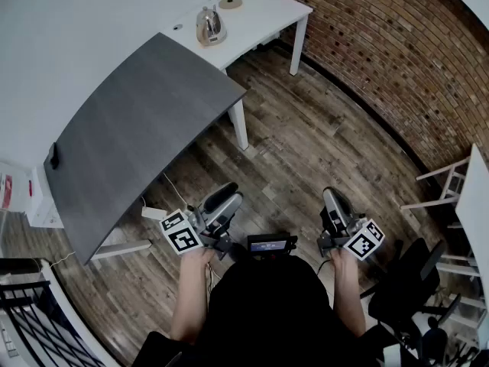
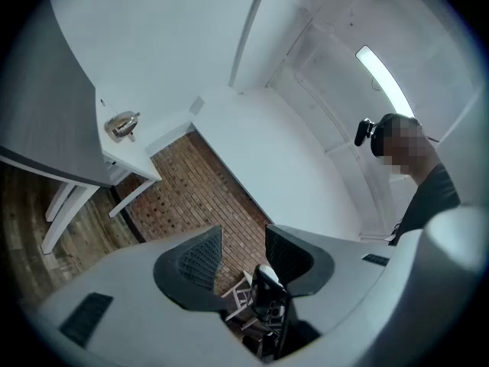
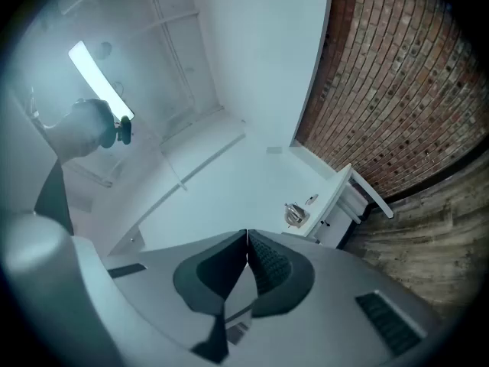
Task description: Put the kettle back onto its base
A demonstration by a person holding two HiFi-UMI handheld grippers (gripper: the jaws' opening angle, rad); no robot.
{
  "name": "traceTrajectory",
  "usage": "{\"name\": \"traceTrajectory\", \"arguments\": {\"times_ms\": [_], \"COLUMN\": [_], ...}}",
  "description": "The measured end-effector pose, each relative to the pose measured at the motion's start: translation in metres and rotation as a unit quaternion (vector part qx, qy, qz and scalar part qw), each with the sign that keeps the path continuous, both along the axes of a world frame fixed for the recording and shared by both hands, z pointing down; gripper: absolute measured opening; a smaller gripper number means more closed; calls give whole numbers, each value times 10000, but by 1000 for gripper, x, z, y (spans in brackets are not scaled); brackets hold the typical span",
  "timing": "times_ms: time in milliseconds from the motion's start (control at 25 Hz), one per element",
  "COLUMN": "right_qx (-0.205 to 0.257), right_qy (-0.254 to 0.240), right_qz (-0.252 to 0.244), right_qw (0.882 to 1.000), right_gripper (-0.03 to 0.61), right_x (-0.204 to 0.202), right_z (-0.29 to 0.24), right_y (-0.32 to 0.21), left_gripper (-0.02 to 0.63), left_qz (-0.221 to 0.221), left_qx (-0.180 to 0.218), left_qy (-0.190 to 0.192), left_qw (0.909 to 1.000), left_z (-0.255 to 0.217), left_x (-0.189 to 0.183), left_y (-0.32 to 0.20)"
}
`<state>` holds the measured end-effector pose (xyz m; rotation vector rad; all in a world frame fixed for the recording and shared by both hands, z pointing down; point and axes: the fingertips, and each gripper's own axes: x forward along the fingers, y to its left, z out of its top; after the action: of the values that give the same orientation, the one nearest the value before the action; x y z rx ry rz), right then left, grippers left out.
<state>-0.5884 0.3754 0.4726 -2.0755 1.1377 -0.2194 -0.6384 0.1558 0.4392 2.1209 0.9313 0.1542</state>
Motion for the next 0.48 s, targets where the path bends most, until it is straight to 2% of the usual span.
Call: {"name": "traceTrajectory", "arguments": {"times_ms": [480], "right_qx": [-5], "right_qy": [107], "right_qz": [21], "right_qw": [9999], "right_gripper": [15], "right_x": [9], "right_z": [8], "right_y": [28], "left_gripper": [178], "left_qz": [10], "left_qx": [100], "left_qy": [-4], "left_qw": [9999], "left_z": [7], "left_x": [10], "left_y": [24]}}
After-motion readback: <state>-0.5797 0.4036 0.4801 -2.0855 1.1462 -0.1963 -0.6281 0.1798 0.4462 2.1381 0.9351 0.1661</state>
